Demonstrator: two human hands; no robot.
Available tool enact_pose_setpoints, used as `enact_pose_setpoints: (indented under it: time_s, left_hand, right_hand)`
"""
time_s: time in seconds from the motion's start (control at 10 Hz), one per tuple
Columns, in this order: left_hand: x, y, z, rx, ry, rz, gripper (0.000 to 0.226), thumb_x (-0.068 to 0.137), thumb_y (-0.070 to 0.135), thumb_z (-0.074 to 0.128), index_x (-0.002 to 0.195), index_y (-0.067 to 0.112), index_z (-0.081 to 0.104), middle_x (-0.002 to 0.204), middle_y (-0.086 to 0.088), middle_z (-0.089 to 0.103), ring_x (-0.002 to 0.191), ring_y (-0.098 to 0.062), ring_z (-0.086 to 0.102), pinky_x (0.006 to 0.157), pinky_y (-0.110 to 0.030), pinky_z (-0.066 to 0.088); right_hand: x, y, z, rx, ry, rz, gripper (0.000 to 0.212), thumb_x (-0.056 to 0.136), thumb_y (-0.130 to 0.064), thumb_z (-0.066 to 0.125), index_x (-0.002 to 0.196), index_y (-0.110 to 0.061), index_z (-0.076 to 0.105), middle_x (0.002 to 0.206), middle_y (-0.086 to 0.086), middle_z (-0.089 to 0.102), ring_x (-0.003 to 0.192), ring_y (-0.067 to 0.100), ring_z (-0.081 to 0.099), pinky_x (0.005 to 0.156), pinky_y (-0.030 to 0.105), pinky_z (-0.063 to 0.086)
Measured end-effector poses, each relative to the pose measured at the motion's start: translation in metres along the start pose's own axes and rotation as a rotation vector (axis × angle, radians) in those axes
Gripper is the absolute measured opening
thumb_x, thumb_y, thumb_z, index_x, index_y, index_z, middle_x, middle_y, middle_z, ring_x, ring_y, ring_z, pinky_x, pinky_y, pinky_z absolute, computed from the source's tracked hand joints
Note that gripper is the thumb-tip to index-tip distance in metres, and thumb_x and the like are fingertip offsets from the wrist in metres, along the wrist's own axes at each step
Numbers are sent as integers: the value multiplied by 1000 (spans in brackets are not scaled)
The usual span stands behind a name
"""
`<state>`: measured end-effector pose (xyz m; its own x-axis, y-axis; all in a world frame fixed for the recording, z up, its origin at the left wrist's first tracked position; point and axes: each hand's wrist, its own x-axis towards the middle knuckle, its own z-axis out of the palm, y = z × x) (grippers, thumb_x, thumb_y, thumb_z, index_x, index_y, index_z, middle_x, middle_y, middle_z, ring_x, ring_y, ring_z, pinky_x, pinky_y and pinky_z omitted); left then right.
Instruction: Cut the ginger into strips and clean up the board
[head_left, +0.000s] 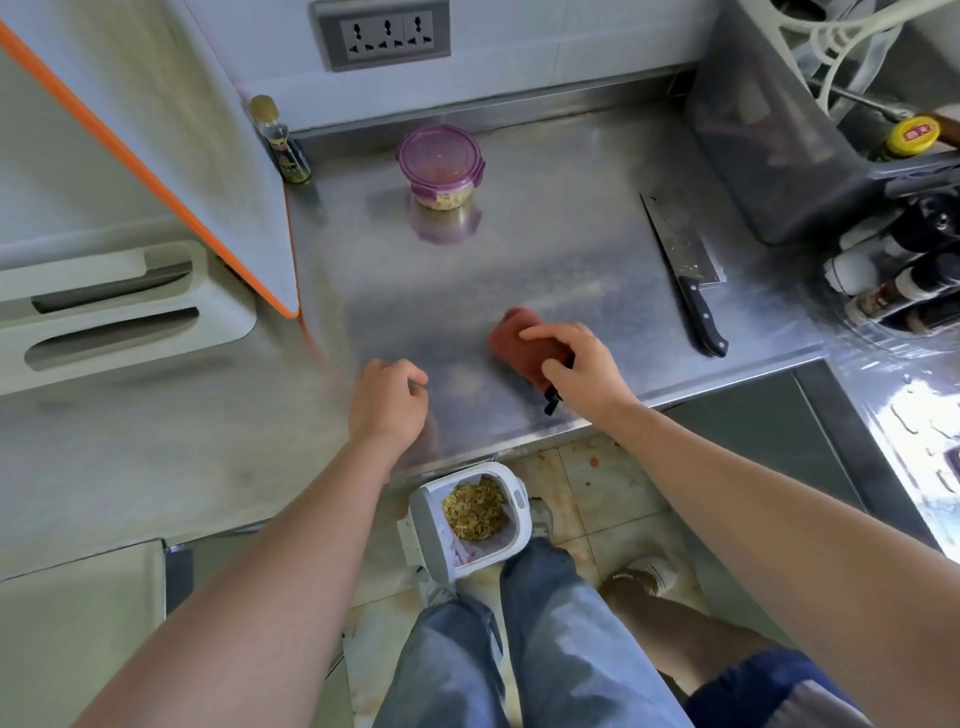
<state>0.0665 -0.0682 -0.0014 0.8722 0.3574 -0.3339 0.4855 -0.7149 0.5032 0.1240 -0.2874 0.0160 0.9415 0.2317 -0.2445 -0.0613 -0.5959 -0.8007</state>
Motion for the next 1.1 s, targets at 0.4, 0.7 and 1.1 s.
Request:
enact_pose_setpoints:
  time_s: [0.4,0.7,1.1]
  left_hand:
    - [35,26,6,17,-12,-1,30,90,10,48,107,20,70,116,-10,62,109,-28,58,95,-33,44]
    - [78,53,3,-21,-3,-37,32,89,10,47,112,17,69,119,-11,64,110,-28,59,97,-32,44]
    - [104,67,-6,-56,31,-56,33,92,8,47,120,14,65,127,-7,61,118,-23,55,99,-30,39]
  right_hand:
    - [63,-16,-26,551,-203,358,44,83,15,37,105,-13,63,94,7,61,71,14,54,52,19,49]
    - [141,-39,-30,766,-44,328,40,89,13,36,117,-9,53,100,13,58,74,21,63,61,29,56]
    - [206,0,-13,-80,-98,189,60,85,-18,57,141,-30,42,108,5,41,95,23,48,81,31,42]
